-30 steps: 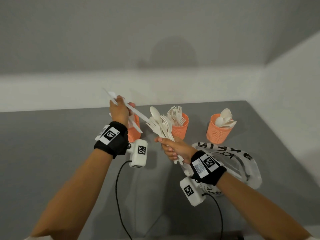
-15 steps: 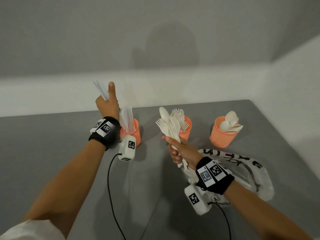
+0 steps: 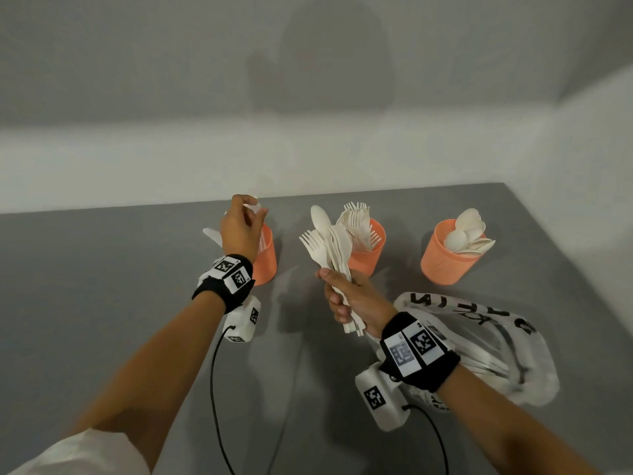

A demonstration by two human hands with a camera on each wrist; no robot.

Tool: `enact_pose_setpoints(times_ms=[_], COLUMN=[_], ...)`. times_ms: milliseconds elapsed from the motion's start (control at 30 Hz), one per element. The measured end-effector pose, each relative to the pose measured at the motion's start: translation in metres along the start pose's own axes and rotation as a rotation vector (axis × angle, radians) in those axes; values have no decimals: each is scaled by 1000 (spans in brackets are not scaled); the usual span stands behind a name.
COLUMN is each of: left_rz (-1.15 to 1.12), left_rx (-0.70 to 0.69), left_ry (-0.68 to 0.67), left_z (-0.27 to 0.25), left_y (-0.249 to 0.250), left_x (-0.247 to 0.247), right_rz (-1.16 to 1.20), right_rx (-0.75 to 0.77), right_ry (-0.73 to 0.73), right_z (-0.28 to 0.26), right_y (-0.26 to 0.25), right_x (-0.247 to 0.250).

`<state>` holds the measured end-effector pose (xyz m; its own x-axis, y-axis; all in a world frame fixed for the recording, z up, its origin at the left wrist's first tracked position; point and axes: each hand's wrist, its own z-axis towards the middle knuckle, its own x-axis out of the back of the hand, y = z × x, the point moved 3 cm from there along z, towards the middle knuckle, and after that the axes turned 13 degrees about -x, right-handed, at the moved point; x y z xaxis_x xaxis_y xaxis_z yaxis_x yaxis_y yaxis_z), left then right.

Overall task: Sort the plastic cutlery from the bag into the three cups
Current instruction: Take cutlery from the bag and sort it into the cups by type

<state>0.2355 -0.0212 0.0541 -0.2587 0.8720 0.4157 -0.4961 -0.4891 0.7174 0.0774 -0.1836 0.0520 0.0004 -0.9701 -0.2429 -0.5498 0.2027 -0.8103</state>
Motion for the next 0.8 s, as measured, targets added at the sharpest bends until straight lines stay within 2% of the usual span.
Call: enact_pose_setpoints(times_ms=[67,167,200,267,300,367,433,467,533,700,800], left_rz=[120,236,277,320,287,81,-180,-258,-283,-161,-164], left_rx=[-123,-199,-219,-249,-243,-146,44,95,69,-105,-63], left_ry=[-126,-234,-247,-191,-140,-68,-128,-177,-245,-346,-382], left_z=[-1,-2,-2,-2,-3,-8,-16,-21,-30,-61,-75], left_y=[-1,4,9,28,39,63,80,87,100,129,137], left_x=[-3,-5,-3,4,7,10,3,0,-1,5,6], right_rz=[-9,-23,-28,-35,-39,-71,-133,-160,-190,-138,-83], right_rx=[8,19,23,29,35,53,76,86,99,108,113], right_ry=[9,22,25,32,37,48,54,54,52,74,109], right_z=[0,-3,-4,-6,-7,-10,-14,-17,-22,-30,-37], right_y=[0,1,1,1,1,1,2,3,4,10,14], right_x=[-2,-1,-1,0,1,2,-1,-2,-5,-6,-6])
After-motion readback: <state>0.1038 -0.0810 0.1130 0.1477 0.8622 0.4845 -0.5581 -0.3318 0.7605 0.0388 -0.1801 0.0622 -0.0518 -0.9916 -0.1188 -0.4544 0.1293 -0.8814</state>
